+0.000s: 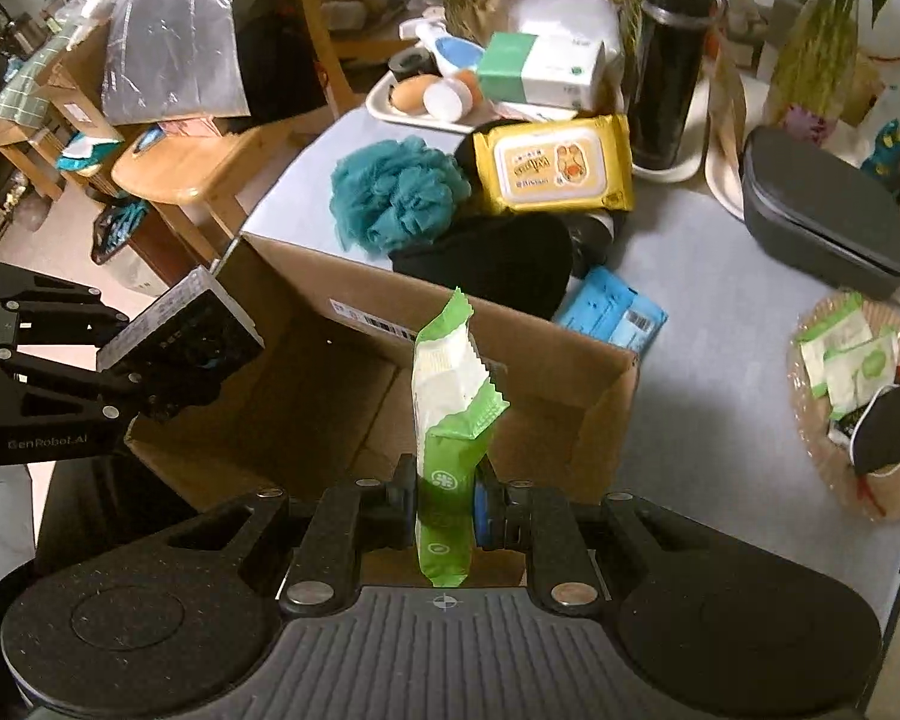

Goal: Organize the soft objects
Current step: 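Carry both items over the cardboard box and open both grippers to drop them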

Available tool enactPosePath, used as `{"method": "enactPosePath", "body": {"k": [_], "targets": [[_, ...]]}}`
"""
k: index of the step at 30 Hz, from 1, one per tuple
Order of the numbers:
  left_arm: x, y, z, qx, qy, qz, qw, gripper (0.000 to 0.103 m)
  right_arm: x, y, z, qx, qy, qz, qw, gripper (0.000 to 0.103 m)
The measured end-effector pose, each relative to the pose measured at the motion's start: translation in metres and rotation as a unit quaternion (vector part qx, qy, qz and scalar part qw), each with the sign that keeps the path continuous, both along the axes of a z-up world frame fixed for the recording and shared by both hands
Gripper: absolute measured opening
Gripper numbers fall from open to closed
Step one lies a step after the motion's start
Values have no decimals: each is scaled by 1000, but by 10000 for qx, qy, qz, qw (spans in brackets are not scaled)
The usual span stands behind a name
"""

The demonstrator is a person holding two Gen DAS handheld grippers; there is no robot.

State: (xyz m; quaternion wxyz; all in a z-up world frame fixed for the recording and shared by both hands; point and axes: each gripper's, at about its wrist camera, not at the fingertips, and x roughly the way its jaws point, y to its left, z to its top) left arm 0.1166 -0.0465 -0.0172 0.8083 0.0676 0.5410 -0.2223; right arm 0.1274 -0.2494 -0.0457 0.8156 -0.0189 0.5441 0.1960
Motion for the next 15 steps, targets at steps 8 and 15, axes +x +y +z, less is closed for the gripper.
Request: {"method": "enactPosePath", "body": {"k": [8,15], "targets": [[2,-1,-11,23,15,101,9999,26,4,5,-5,-187,124,-2,9997,20],[0,2,-1,-22,-401,171,9990,26,-8,13,28,-527,-656,240,9962,20]]}}
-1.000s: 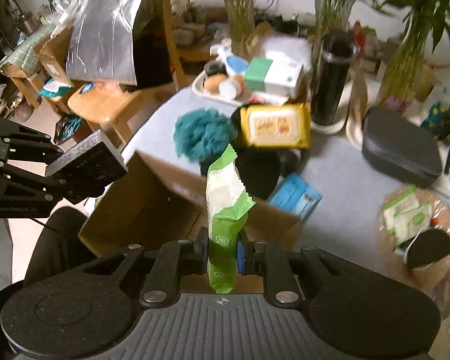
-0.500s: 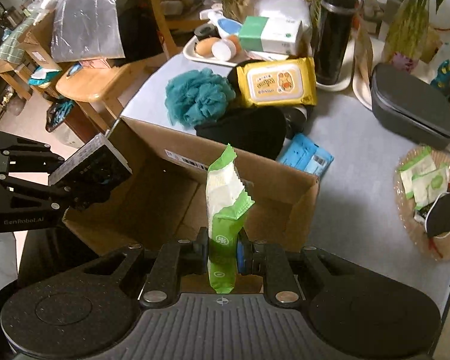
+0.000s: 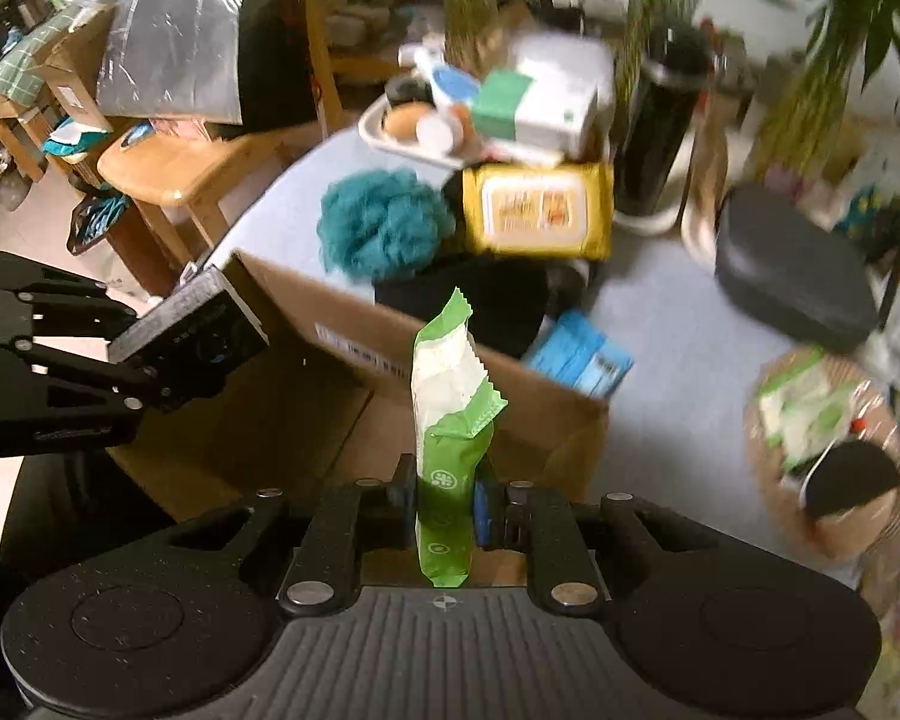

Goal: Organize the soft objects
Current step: 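Carry both items over the cardboard box and open both grippers to drop them, then withdraw both tools from the cardboard box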

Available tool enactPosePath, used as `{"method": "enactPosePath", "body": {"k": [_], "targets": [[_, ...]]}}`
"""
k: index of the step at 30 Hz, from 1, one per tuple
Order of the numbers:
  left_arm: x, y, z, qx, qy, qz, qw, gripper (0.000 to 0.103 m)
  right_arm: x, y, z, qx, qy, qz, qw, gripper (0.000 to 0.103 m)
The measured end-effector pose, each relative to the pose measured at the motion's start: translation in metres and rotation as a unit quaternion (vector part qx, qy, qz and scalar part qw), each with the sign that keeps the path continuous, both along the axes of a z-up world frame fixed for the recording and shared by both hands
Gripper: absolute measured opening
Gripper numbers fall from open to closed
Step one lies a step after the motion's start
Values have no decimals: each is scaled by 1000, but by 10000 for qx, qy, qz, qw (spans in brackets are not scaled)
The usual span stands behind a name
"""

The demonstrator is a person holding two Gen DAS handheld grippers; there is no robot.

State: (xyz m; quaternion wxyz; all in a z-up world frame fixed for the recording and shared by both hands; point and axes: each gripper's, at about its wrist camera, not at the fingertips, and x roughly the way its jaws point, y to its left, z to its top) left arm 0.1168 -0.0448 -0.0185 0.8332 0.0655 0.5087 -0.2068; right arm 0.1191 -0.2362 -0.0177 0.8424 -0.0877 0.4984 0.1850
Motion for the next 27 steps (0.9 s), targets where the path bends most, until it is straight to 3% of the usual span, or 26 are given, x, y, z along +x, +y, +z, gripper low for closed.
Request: {"method": "enactPosePath", "body": {"k": [5,9,11,12,13,15,16,23,27], "targets": [[5,-4,-5,70,95,28,9999,26,6,4,-8,74,443,35,9990,20],[12,-6,-18,119,421,201,9988,26,21,5,-36,253,1234,-136,9919,20],[16,-6,-25,150,557,322,9978,30,26,3,-46,385,1439,-245,9885,26],[16,-5,-27,157,593,388,9974,41,26,3,-47,467,1440,-265,9881,39],[16,-4,-28,130,594,469,9971,59,25,3,-46,483,1359,-282,9891,62],[10,0,-25,34,425,539,9976,79,19,3,-39,418,1023,-250,9936,89],[6,1,-22,14,292,544,9981,80,16,3,-35,376,884,-224,9951,95],[-15,3,-1,196,-359,499,9979,80,4,-14,-25,440,379,-518,9970,103],[-21,9,5,276,-530,456,9972,80,-3,-24,-25,465,204,-646,9966,103]]}}
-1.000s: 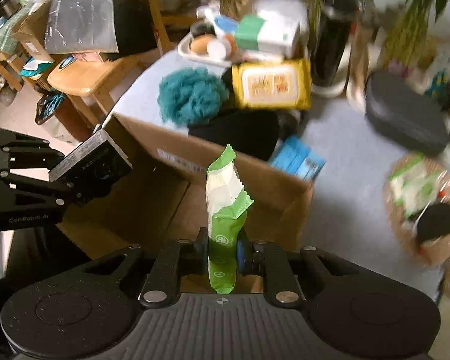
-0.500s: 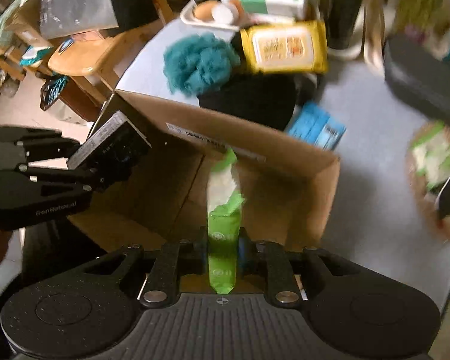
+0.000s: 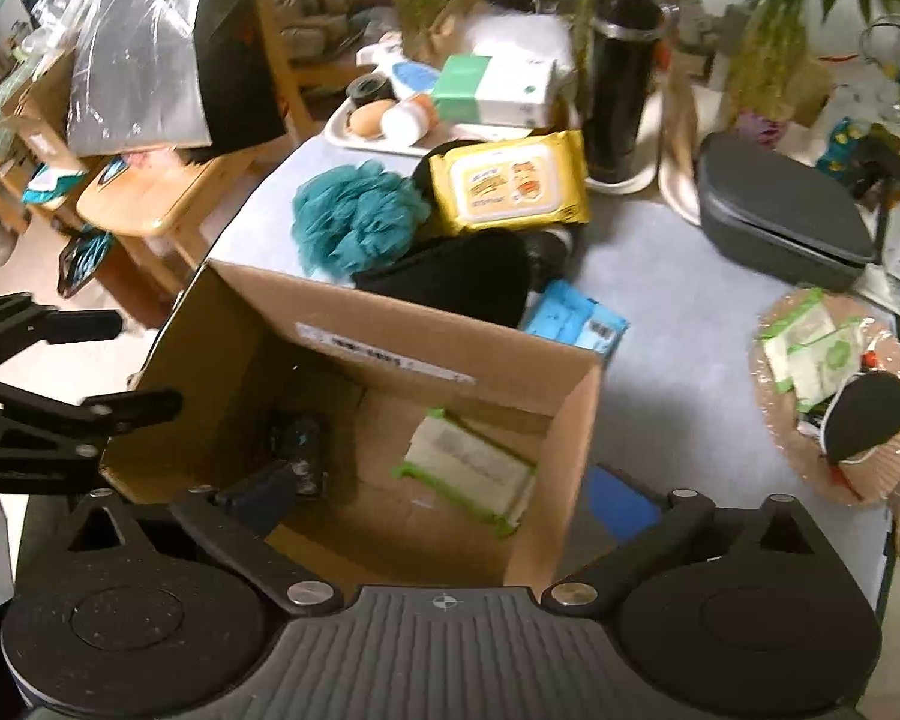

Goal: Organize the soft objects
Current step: 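Withdraw both tools from the cardboard box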

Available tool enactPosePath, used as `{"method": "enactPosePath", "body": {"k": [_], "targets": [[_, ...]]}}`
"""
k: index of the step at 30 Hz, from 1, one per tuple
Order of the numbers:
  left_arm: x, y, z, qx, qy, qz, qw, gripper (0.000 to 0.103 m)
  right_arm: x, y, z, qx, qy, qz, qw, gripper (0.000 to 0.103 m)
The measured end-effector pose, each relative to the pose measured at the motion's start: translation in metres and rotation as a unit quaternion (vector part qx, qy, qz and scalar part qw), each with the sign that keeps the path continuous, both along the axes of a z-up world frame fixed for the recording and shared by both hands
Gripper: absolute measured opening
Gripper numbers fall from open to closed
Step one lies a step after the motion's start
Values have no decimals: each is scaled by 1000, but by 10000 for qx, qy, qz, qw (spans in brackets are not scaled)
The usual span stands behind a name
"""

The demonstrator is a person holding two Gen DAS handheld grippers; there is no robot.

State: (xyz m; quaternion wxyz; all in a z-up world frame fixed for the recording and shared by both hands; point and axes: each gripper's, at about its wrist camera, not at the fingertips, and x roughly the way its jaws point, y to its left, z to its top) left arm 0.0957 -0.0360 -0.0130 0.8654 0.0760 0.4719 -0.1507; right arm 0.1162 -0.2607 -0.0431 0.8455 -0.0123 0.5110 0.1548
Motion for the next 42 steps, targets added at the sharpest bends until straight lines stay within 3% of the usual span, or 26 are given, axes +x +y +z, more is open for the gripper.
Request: {"method": "enactPosePath", "body": {"k": [9,11,13,15,17,18,19,20,22,24,27,36,38,40,41,42], "targets": [[3,33,-15,-378,108,292,9988,78,-5,-22,-27,189,-80,-300,9993,103],[5,39,-22,-436,197,320,9983,73,-5,-25,-33,201,-87,-375,9991,103],[6,42,-29,-422,304,355,9980,58,-5,-29,-38,205,-90,-467,9987,103],[8,45,-35,-496,380,344,9975,54,-6,-32,-42,280,-119,-529,9981,103],[10,48,-43,-599,459,303,9967,43,-5,-36,-46,437,-126,-556,9974,102],[11,49,-47,-630,524,287,9962,33,-5,-37,-49,505,-118,-563,9971,97],[12,50,-51,-642,589,285,9958,27,-6,-37,-53,549,-81,-571,9968,82],[12,51,-55,-736,658,262,9948,24,-6,-36,-58,598,-7,-554,9967,70],[11,51,-56,-743,602,232,9951,22,-10,-30,-62,247,-80,-628,9977,36],[9,49,-55,-600,557,249,9963,21,-14,-27,-62,-9,-181,-694,9974,18],[7,48,-52,-367,445,301,9979,17,-19,-31,-62,252,-4,-721,9971,20],[-1,56,-50,-216,359,237,9988,18,-25,-16,-61,59,-78,-442,9990,22],[-1,58,-49,-301,308,228,9988,19,-24,-17,-60,82,-108,-432,9990,43],[-1,58,-48,-295,278,263,9988,29,-24,-18,-57,88,-273,-420,9987,89],[-1,59,-48,-305,245,300,9988,35,-24,-18,-55,76,-370,-421,9984,97],[-1,60,-47,-330,186,350,9987,52,-23,-18,-53,51,-470,-429,9980,103]]}}
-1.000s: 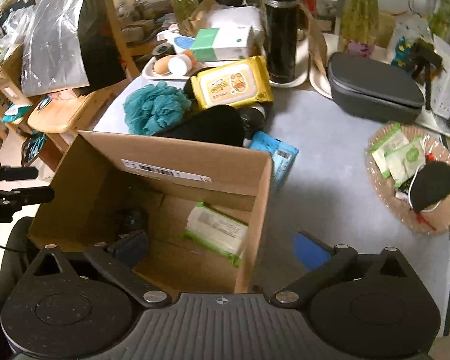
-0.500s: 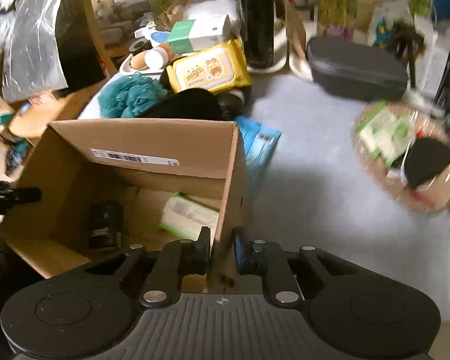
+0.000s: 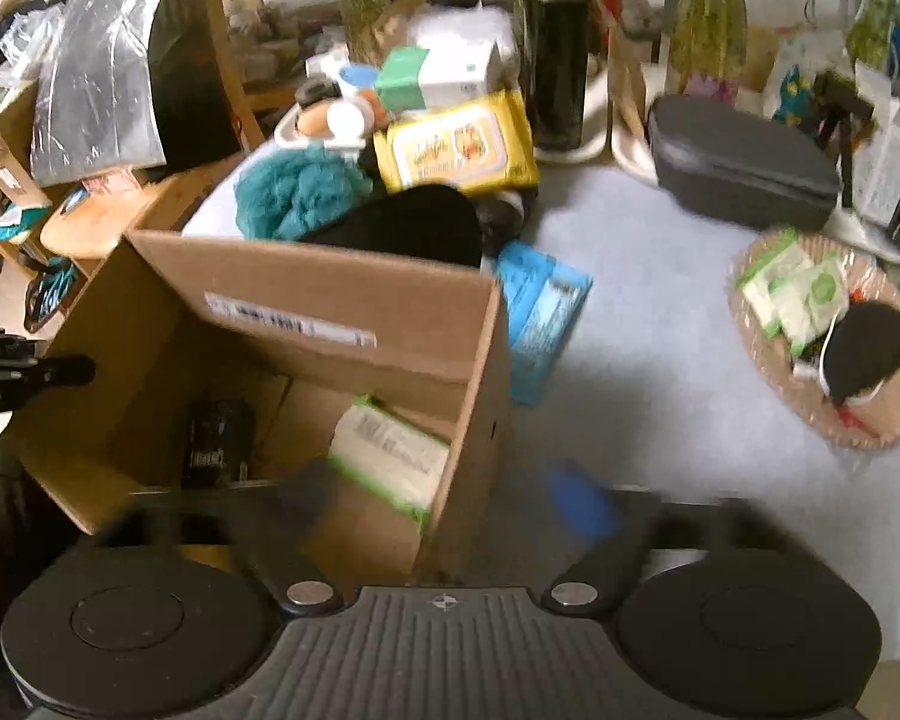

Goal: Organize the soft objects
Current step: 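Withdraw both tools from the cardboard box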

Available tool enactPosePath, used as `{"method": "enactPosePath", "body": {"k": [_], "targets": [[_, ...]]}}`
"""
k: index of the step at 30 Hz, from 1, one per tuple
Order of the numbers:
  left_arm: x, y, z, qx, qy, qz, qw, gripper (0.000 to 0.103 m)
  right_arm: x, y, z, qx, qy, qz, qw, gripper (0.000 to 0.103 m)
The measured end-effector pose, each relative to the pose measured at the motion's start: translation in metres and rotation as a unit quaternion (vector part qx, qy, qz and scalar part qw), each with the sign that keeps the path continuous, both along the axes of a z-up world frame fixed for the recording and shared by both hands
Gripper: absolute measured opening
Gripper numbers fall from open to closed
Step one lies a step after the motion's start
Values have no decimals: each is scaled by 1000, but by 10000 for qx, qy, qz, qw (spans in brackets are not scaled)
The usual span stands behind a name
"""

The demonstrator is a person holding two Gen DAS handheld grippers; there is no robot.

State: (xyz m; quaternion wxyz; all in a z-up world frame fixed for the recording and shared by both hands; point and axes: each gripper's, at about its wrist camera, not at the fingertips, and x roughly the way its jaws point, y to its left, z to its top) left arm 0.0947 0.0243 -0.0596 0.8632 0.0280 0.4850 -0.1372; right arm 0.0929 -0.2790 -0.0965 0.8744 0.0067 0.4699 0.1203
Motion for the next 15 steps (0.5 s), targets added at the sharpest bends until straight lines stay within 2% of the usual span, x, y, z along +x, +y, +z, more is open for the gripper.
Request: {"method": "enactPosePath", "body": {"k": [1,3,15], "targets": [[-1,1,1,-11,-78,54,10000,65,1,0,1,-29,-42,-3,10000,103],[-2,2,4,-53,-240,127,9996,71,3,-1,2,-63,-76,-20,9999,103],[10,-1,12,-248,-410,27,9988,72,23,-19,12,100,-344,-151,9992,103]]}}
